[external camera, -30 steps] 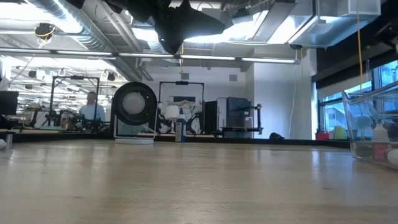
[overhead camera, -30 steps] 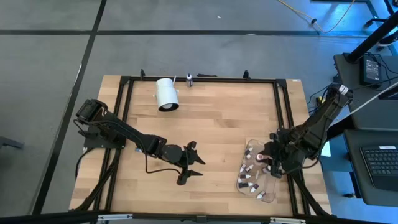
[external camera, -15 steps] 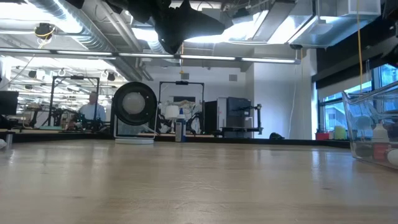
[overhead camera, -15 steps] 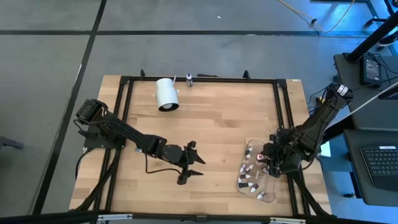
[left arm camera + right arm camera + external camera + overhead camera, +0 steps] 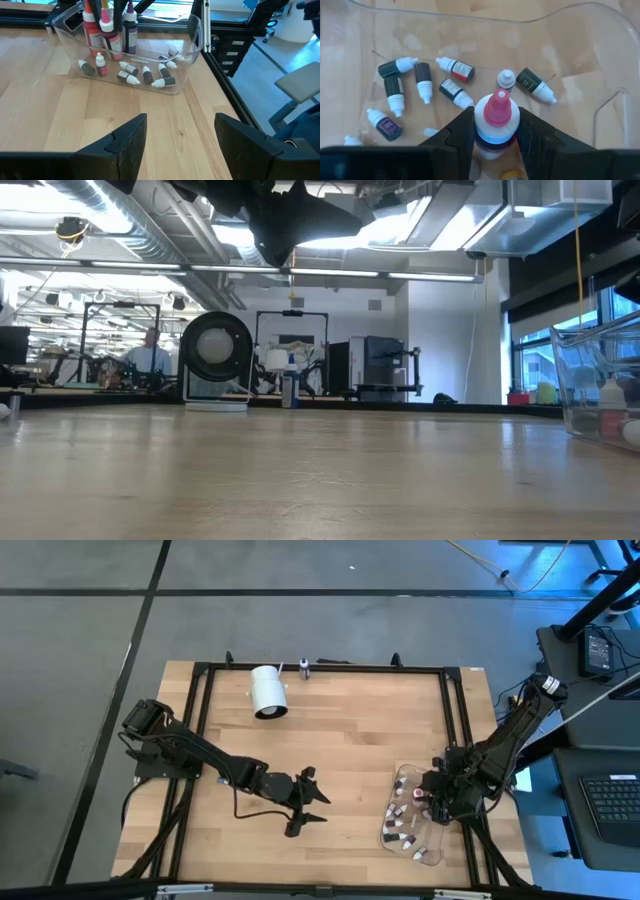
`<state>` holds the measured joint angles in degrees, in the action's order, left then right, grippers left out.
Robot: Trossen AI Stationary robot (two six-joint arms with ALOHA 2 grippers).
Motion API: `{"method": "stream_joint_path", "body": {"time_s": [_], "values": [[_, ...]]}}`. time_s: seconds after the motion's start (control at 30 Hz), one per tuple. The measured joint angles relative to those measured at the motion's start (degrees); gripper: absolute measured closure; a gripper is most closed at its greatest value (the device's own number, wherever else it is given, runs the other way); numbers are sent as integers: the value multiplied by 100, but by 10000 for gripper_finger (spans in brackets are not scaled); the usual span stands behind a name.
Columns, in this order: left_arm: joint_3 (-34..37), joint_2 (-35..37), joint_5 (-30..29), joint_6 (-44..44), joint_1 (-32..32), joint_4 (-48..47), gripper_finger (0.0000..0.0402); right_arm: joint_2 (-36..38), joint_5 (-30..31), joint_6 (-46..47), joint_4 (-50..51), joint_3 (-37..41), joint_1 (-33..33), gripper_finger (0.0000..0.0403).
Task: Pick & Place food coloring
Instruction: Put the large pink food coloring bottle into the transparent bin
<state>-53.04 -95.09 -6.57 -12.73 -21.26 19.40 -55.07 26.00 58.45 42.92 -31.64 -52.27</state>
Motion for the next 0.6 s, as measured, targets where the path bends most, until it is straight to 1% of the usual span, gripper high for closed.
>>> {"method": "stream_joint_path", "body": {"time_s": [0.13, 0.3, 0.6], "values": [[0, 0, 0, 0, 0, 0, 175, 2, -233, -43, -59, -2, 2, 259], [0, 0, 0, 0, 0, 0, 172, 20, -344, -51, -45, -2, 2, 243], [0, -2, -2, 2, 0, 0, 171, 17, -441, -15, -44, -2, 2, 237]]}}
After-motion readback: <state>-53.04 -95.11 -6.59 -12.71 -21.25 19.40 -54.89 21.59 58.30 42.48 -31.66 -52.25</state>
